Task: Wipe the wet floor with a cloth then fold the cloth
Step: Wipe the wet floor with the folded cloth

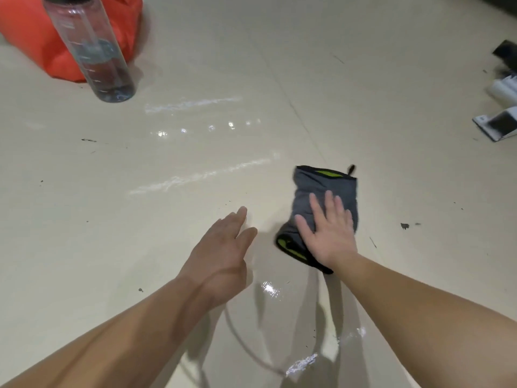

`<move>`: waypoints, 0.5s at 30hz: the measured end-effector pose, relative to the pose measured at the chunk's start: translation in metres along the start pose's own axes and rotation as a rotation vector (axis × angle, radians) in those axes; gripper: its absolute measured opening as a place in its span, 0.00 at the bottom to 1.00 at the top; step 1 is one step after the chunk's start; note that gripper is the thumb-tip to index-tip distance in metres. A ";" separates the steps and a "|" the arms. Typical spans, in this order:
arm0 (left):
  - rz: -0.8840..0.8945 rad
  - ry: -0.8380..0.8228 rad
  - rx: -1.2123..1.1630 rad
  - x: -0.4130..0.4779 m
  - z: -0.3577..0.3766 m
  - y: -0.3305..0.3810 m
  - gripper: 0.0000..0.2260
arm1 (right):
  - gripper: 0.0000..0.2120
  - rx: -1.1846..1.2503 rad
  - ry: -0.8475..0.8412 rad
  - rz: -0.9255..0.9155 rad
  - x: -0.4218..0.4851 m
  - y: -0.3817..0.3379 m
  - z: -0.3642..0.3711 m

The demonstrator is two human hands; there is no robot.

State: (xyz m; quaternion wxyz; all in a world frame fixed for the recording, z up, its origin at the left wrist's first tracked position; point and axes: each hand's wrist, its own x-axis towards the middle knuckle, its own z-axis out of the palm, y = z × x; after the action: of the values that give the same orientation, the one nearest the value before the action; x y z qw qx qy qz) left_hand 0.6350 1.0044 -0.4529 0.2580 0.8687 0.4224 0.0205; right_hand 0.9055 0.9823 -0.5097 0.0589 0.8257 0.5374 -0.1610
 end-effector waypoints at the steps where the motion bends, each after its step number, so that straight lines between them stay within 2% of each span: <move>1: 0.005 0.009 -0.002 -0.001 0.001 -0.001 0.29 | 0.38 0.017 0.026 0.104 -0.010 0.006 0.004; 4: -0.007 0.001 0.026 -0.005 0.009 -0.005 0.32 | 0.41 0.156 0.113 0.369 -0.053 0.003 0.027; 6: 0.010 -0.022 0.051 -0.007 0.012 -0.004 0.32 | 0.42 0.158 0.188 0.412 -0.084 -0.012 0.043; 11: 0.050 -0.081 0.115 -0.008 0.007 0.000 0.31 | 0.43 0.052 0.146 0.242 -0.137 -0.043 0.072; 15: 0.012 -0.088 0.108 -0.003 -0.004 0.000 0.30 | 0.47 -0.055 0.118 -0.101 -0.160 -0.060 0.082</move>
State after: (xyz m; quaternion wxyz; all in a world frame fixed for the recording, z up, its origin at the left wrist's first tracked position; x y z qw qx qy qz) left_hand 0.6317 1.0036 -0.4492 0.2291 0.8838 0.4061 -0.0391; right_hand 0.7758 0.8464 -0.5295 0.0416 0.8036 0.5853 -0.0998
